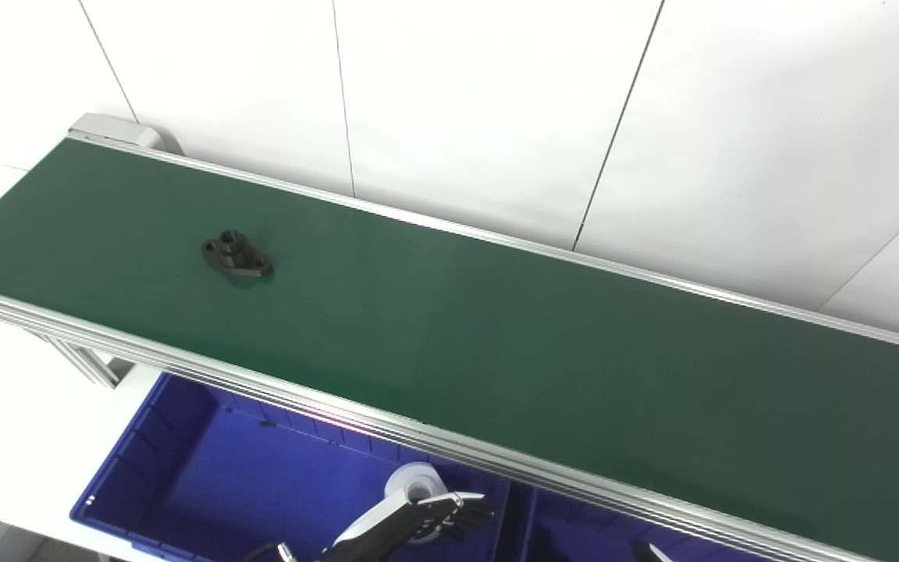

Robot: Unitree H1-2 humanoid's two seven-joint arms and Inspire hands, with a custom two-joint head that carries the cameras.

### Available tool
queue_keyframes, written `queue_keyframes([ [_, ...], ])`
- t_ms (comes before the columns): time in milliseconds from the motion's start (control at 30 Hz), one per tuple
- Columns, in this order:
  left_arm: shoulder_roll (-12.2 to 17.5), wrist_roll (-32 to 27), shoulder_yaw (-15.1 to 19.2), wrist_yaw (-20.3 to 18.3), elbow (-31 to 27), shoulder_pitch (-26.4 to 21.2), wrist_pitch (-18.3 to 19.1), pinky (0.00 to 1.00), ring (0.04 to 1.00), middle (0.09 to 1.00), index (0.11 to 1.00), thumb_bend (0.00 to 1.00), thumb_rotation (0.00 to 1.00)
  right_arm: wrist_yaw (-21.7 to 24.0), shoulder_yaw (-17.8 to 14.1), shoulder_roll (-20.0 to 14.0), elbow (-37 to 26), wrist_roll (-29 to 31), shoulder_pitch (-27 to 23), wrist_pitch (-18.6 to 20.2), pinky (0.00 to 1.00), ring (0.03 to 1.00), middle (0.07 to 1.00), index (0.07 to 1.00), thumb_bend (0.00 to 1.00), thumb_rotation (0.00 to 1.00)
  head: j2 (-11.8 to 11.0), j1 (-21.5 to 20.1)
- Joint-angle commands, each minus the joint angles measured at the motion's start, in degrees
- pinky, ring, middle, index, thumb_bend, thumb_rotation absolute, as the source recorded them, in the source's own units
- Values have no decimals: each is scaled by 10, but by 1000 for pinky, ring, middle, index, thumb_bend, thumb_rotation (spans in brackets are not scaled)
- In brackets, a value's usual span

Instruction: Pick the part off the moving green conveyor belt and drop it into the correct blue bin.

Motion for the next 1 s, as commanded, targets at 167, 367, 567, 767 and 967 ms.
queue_keyframes([
  [167,5,-2,-1,11,-3,-3,-29,777,836,853,844,890,194,-24,-1,8,-4,-9,2,-60,726,814,841,856,920,89,1,-24],
  [367,10,-13,-2,10,-4,-1,-29,766,834,856,844,888,174,-46,-2,15,9,-20,1,-90,710,790,821,837,929,91,6,-43],
  [567,12,-12,1,9,-10,2,-26,774,847,865,846,896,192,-61,-5,23,7,-25,4,-105,719,782,808,833,926,96,15,-59],
  [767,12,-9,4,10,-12,3,-25,756,841,869,852,904,191,-75,-8,29,14,-26,2,-126,719,765,782,838,920,110,18,-90],
  [967,13,-11,4,10,-10,3,-28,761,854,879,857,904,182,-78,-9,33,14,-25,2,-129,704,753,766,827,922,135,15,-103],
])
